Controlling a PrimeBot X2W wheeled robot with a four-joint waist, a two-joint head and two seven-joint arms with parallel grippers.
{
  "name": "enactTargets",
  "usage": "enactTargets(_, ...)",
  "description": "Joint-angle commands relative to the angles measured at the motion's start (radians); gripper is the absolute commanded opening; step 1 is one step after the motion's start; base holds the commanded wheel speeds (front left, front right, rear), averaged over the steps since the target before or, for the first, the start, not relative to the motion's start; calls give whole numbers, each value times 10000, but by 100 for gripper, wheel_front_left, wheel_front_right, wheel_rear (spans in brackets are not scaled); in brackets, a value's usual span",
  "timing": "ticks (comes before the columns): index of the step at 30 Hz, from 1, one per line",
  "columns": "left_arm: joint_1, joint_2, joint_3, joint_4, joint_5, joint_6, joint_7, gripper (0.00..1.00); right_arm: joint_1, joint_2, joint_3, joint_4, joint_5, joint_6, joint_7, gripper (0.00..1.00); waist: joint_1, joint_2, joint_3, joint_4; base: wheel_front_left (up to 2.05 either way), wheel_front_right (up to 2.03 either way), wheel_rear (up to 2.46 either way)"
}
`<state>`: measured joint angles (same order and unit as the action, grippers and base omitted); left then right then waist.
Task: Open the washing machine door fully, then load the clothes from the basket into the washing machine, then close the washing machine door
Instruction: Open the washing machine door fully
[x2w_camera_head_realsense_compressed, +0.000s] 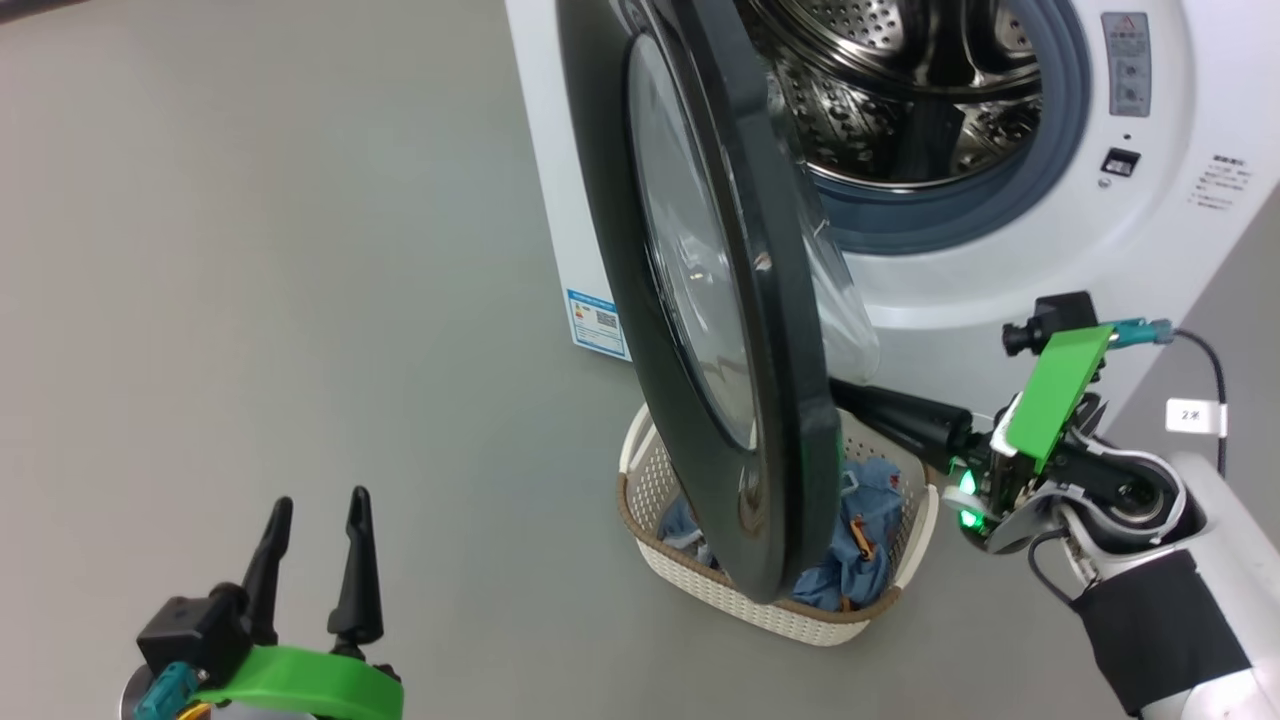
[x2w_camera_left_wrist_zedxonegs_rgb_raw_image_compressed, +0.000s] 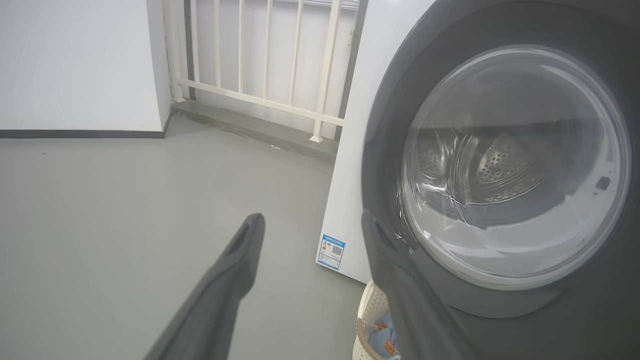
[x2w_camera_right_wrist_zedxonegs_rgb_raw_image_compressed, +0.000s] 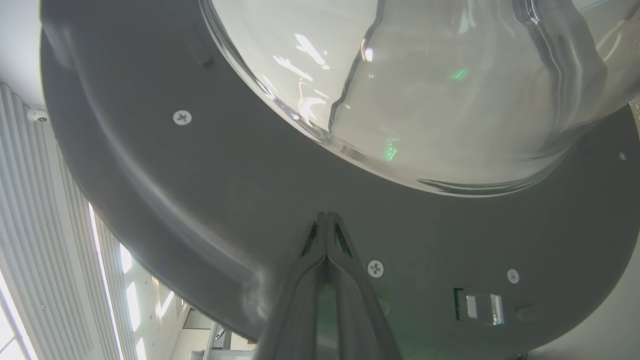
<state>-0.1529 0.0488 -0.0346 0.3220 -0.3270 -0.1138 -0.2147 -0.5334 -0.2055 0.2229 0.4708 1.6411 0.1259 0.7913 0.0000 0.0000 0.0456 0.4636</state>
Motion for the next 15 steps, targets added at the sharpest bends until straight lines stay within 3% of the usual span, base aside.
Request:
enactTargets(1,-34,256,233,-248,55,36,25,100,86,192,152,-397,202,48,74,0,0,0,-169,214,0,0,0)
enactTargets(15,92,369,136,-451,36,176,91,100,320,447,29,-468,103,48,107,0,0,0,-316,151,0,0,0)
